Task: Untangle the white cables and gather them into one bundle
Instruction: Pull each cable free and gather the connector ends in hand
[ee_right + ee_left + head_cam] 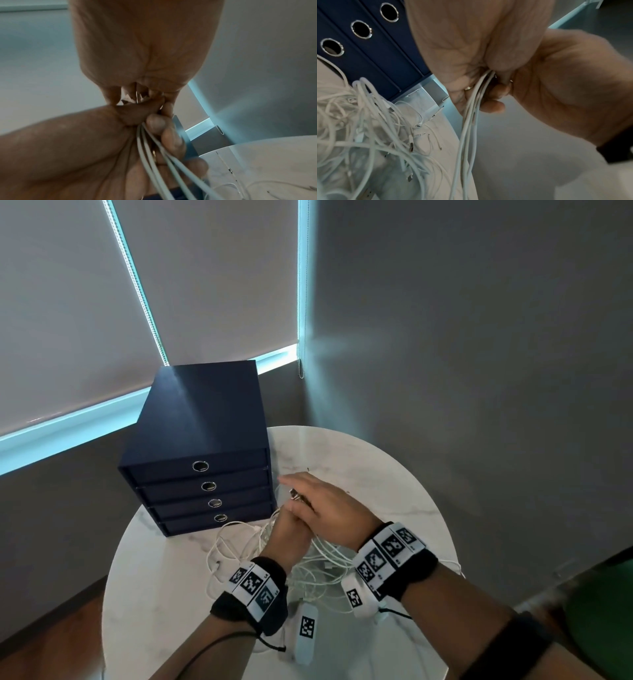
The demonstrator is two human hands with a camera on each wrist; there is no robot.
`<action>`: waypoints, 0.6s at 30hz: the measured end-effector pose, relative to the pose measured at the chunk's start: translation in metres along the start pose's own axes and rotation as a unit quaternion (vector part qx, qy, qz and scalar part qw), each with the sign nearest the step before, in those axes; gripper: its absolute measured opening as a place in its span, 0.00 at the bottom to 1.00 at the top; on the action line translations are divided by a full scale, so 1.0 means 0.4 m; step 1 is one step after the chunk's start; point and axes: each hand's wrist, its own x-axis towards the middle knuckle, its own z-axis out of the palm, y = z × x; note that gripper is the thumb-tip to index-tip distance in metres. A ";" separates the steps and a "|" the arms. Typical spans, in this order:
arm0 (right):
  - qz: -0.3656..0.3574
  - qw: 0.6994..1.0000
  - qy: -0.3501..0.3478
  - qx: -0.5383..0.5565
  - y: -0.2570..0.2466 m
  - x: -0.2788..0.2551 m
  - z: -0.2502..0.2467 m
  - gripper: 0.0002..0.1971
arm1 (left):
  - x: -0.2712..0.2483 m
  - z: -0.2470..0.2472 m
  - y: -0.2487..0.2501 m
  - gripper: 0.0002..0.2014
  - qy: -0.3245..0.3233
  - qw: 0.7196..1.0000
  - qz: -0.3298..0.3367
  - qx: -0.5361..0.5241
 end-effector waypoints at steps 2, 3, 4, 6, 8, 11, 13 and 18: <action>-0.013 1.000 0.009 -0.019 0.005 0.011 0.009 0.20 | -0.002 -0.010 -0.002 0.17 0.007 1.000 -0.005 0.018; -0.015 0.999 0.018 -0.025 0.008 0.012 0.009 0.18 | -0.008 -0.015 0.000 0.17 0.006 0.999 0.000 0.036; -0.015 0.999 0.026 -0.028 0.013 0.015 0.012 0.17 | -0.013 -0.018 0.002 0.17 0.000 0.999 0.002 0.051; -0.018 0.999 0.030 -0.034 0.016 0.018 0.017 0.17 | -0.020 -0.015 0.008 0.17 -0.008 0.998 0.005 0.064; -0.028 0.998 0.019 -0.053 0.015 0.021 0.023 0.17 | -0.019 -0.014 0.007 0.18 0.002 0.998 -0.002 0.067; -0.039 0.996 0.007 -0.084 0.018 0.018 0.023 0.13 | -0.022 -0.009 0.003 0.19 0.010 0.996 -0.025 0.087; -0.021 0.996 0.006 -0.083 0.024 0.014 0.019 0.12 | -0.029 -0.002 0.000 0.20 0.002 0.993 -0.042 0.109; 0.072 0.991 0.058 0.097 0.031 -0.017 0.054 0.23 | -0.035 0.007 0.008 0.15 0.035 0.992 -0.027 0.119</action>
